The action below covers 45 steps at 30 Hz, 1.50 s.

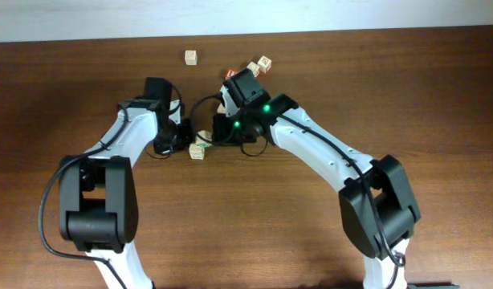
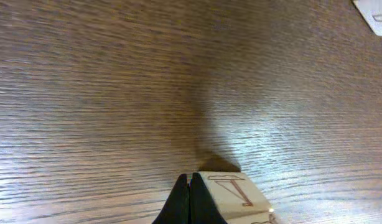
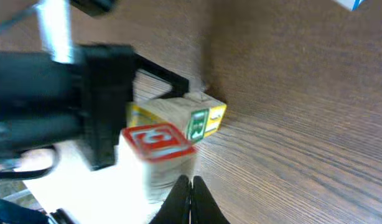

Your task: Rotate 4 blocks

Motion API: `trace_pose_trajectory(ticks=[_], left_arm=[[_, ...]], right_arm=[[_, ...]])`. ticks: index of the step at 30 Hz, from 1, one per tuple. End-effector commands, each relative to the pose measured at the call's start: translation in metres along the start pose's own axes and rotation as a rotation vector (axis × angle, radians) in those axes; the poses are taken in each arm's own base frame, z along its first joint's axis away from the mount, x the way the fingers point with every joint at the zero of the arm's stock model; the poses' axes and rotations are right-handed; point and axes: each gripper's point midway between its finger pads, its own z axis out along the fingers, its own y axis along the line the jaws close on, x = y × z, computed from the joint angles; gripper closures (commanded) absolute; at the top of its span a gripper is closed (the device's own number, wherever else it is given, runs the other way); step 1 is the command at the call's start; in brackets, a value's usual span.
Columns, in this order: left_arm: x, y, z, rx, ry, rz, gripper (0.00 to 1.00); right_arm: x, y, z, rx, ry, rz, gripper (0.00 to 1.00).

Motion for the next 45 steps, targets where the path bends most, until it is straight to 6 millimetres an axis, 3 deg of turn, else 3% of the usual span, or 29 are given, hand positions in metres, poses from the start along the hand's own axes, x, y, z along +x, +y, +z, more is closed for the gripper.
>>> trace_pose_trajectory(ticks=[1,9,14,19,22,26,27,29,31,32,33,36,40,41,43,44,45], left_arm=[[-0.003,-0.006,-0.003,0.028,-0.004,0.005,1.00],[-0.001,-0.005,-0.003,0.025,0.003,-0.007,1.00],[-0.014,-0.006,-0.014,0.006,-0.035,0.001,1.00],[-0.040,-0.003,-0.059,-0.093,-0.110,0.022,1.00],[-0.050,-0.005,-0.084,-0.101,-0.161,0.026,1.00],[-0.060,-0.017,-0.144,-0.098,-0.279,0.087,1.00],[-0.060,-0.020,-0.160,-0.093,-0.313,0.095,0.96],[-0.056,-0.027,-0.191,-0.078,-0.382,0.112,0.53],[-0.050,-0.031,-0.212,-0.071,-0.421,0.132,0.25],[-0.046,-0.032,-0.221,-0.068,-0.436,0.134,0.04],[-0.043,-0.033,-0.228,-0.066,-0.444,0.136,0.00],[-0.033,-0.034,-0.240,-0.064,-0.452,0.137,0.01],[-0.026,-0.029,-0.236,-0.081,-0.425,0.128,0.00],[-0.025,-0.026,-0.226,-0.083,-0.411,0.119,0.10],[-0.021,-0.020,-0.203,-0.082,-0.382,0.075,0.41],[-0.020,-0.017,-0.194,-0.081,-0.372,0.055,0.70],[-0.017,-0.011,-0.175,-0.077,-0.356,0.005,0.90]], right_arm=[[0.011,-0.005,0.018,0.028,0.026,0.001,0.96],[0.009,-0.005,0.017,0.026,0.018,0.005,0.96],[-0.002,-0.015,0.002,0.045,0.016,0.008,0.96],[-0.005,-0.019,-0.006,0.060,0.026,-0.037,0.94],[-0.005,-0.021,-0.012,0.068,0.035,-0.045,0.86],[-0.019,-0.027,-0.042,0.124,0.037,-0.067,0.56],[-0.023,-0.029,-0.053,0.144,0.029,-0.062,0.51],[-0.031,-0.033,-0.073,0.176,0.019,-0.069,0.40],[-0.034,-0.034,-0.088,0.205,0.016,-0.075,0.37],[-0.034,-0.034,-0.096,0.221,0.015,-0.077,0.36],[-0.034,-0.033,-0.101,0.232,0.011,-0.077,0.35],[-0.034,-0.027,-0.115,0.234,-0.004,-0.085,0.34],[-0.034,-0.023,-0.125,0.241,-0.025,-0.096,0.31],[-0.034,-0.023,-0.125,0.243,-0.025,-0.096,0.31],[-0.036,-0.027,-0.125,0.263,-0.031,-0.095,0.32],[-0.036,-0.028,-0.126,0.274,-0.035,-0.095,0.34],[-0.037,-0.033,-0.127,0.301,-0.039,-0.093,0.38]])
